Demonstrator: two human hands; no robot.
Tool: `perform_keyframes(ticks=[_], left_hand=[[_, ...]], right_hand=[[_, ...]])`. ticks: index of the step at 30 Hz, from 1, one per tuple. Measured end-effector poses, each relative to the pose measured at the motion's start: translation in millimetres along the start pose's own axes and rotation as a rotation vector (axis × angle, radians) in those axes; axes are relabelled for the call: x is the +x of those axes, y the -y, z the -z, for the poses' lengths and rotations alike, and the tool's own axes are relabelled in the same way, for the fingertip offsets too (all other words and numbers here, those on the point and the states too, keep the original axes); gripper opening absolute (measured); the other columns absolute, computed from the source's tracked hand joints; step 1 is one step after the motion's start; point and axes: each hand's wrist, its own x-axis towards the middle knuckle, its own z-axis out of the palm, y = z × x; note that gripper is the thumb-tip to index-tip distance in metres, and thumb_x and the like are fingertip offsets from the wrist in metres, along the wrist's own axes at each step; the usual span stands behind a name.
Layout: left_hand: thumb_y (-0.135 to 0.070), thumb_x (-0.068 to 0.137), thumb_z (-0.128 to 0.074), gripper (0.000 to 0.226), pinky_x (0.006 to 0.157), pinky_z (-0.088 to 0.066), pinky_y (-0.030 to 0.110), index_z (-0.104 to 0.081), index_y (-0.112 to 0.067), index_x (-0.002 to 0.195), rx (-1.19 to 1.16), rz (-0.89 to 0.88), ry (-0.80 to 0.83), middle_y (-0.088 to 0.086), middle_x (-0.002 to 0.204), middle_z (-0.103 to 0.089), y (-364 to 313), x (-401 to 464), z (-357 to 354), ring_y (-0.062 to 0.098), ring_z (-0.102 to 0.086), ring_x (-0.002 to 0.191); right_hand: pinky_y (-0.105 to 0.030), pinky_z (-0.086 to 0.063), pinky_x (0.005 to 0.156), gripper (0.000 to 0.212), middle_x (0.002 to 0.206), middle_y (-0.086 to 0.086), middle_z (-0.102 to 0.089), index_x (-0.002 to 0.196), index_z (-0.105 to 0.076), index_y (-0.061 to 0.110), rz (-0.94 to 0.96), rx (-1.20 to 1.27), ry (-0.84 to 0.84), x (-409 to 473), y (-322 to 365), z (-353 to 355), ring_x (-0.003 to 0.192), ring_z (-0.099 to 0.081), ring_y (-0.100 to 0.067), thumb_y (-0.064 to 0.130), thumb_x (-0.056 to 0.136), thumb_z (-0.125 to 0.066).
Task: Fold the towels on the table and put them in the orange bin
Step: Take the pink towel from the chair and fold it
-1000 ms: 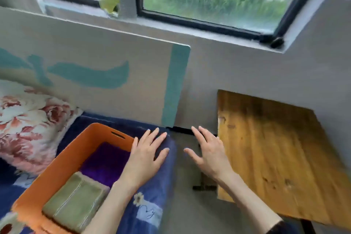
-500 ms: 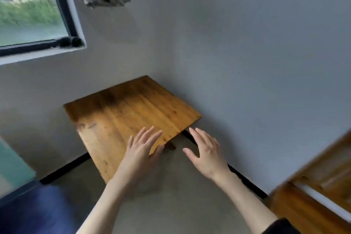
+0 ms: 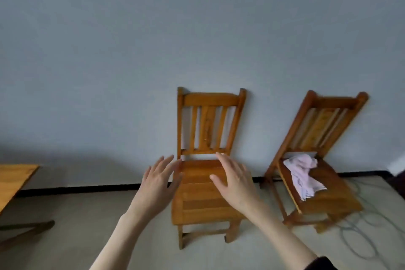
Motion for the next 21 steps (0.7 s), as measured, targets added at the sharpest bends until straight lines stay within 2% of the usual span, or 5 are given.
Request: perform_keyframes(ticks=[3, 9, 16, 21], left_hand=[[-0.054, 0.089, -0.026, 0.054, 0.116, -0.018, 0.041, -0.036, -0.035, 0.138, -0.010, -0.174, 0.118, -0.007, 0.150, -0.032, -54.1, 50.2, -41.4, 0.016, -0.019, 0.142], [-0.045, 0.097, -0.032, 0.047, 0.117, -0.015, 0.040, -0.037, -0.029, 0.141, -0.041, -0.427, 0.296, -0.005, 0.151, -0.030, -148.4, 136.7, -120.1, 0.015, -0.016, 0.143], [-0.042, 0.098, -0.033, 0.043, 0.116, -0.012, 0.040, -0.036, -0.031, 0.139, -0.085, -0.480, 0.445, -0.005, 0.153, -0.027, -224.2, 237.5, -207.2, 0.016, -0.012, 0.144], [-0.035, 0.099, -0.038, 0.040, 0.112, -0.020, 0.030, -0.041, -0.024, 0.138, -0.086, -0.476, 0.591, -0.001, 0.147, -0.038, -257.5, 297.0, -274.4, 0.017, -0.028, 0.137]], right_hand=[[-0.041, -0.022, 0.115, 0.060, 0.153, 0.006, -0.027, 0.148, -0.017, 0.026, -0.159, -0.023, -0.043, -15.4, -68.0, 29.3, 0.140, -0.023, -0.012, 0.046, 0.096, -0.038], [-0.035, -0.028, 0.111, 0.057, 0.148, 0.001, -0.036, 0.145, -0.028, 0.017, -0.376, -0.059, -0.154, -23.8, -179.3, 70.6, 0.138, -0.030, -0.013, 0.038, 0.095, -0.046], [-0.029, -0.040, 0.095, 0.049, 0.127, 0.000, -0.054, 0.138, -0.039, 0.020, -0.562, -0.061, -0.194, 14.7, -292.6, 100.9, 0.117, -0.050, -0.019, 0.033, 0.093, -0.048], [-0.021, -0.034, 0.088, 0.043, 0.126, 0.000, -0.057, 0.134, -0.045, 0.018, -0.670, 0.008, -0.226, 29.6, -358.5, 109.2, 0.117, -0.051, -0.019, 0.028, 0.093, -0.051]])
